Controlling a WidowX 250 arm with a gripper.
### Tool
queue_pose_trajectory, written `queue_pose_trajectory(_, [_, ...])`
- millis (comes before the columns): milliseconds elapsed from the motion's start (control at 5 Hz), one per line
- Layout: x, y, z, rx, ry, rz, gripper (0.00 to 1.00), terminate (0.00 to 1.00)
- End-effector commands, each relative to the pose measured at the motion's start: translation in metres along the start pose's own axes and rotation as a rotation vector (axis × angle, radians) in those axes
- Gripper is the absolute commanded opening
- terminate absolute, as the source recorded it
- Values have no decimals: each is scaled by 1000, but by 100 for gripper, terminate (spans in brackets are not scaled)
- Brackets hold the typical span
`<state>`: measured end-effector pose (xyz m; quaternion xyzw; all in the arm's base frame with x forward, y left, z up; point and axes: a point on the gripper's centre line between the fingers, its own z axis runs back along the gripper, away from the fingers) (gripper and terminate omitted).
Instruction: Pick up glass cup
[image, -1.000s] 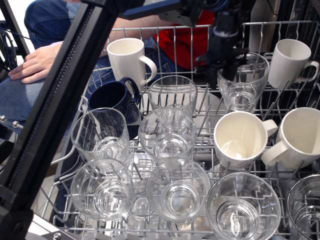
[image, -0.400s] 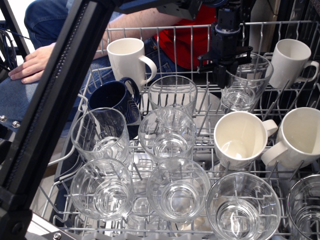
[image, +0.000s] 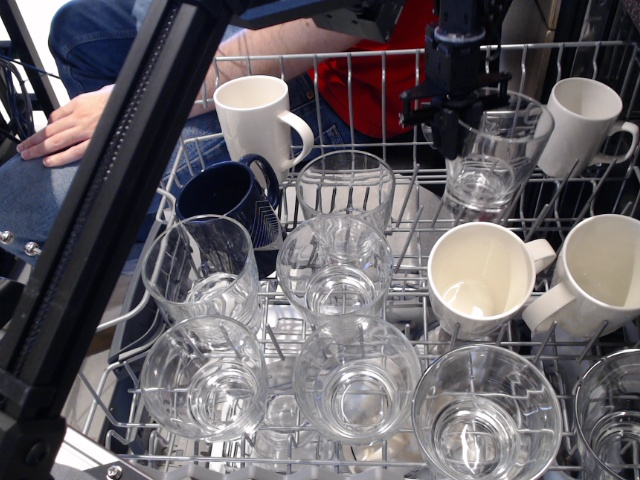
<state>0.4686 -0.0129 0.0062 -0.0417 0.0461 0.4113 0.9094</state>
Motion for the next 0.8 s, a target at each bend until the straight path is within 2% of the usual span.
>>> queue_pose_trajectory(0, [-7, -19, 101, -133, -96, -31, 0, 0])
queue_pose_trajectory(200, [-16, -14, 120, -117, -85, -36, 0, 0])
queue_pose_trajectory(400, [-16, -7, 131, -81, -36, -70, 0, 0])
queue_pose_trajectory(600, [-16, -2, 129, -89, -8, -79, 0, 100])
